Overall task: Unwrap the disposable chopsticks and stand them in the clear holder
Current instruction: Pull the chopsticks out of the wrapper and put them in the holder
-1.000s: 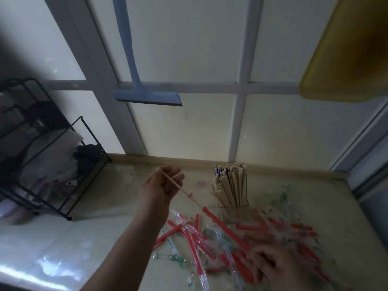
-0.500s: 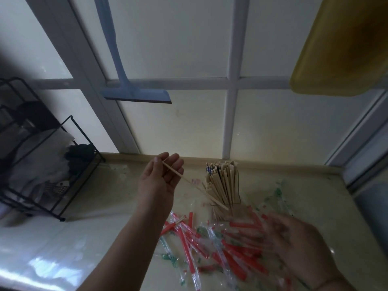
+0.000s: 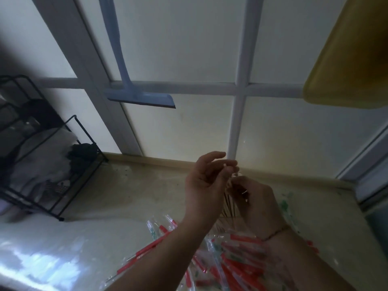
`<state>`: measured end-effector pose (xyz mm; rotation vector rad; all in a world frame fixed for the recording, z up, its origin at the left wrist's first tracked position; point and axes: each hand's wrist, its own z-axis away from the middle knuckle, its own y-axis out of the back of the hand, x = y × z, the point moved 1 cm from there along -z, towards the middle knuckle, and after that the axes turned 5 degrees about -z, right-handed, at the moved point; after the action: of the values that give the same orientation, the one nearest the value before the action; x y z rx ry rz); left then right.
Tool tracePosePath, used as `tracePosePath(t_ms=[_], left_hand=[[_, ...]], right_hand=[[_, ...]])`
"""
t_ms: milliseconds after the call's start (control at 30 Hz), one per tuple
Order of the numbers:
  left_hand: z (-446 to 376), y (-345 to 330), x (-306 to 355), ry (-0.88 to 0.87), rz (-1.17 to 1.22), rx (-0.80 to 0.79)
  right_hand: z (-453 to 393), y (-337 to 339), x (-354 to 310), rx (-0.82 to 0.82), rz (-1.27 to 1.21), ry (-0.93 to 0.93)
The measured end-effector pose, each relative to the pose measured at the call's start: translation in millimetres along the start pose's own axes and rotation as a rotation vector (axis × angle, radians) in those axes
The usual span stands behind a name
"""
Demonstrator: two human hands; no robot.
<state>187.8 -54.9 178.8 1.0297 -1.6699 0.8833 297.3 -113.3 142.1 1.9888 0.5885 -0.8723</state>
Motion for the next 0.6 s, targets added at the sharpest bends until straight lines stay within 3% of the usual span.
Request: tracePosePath(t_ms=[233,300,467,600], left_hand=[[-5.1,16.5,-64.4,-0.428,-0.726,-0.143],[-2.9,22.9,-85.2,-0.524,-0.892,-0.187],[6.9,36.2,-112.6,-0.417,-0.987,-0.178],[16.5,66.5,-110.2,-0.407,-0.771,-0.098]], right_hand=[[6.8,-32.9,45.4,-0.254,0.146,-0.126],[10.8,-36.2,50.5,-0.241,0.148,-0.155],[15.9,-40.4,58.2,-0.085,0.065,-0.112],[18.9,-45.2,55.3,0.030,0.057,-0.100]])
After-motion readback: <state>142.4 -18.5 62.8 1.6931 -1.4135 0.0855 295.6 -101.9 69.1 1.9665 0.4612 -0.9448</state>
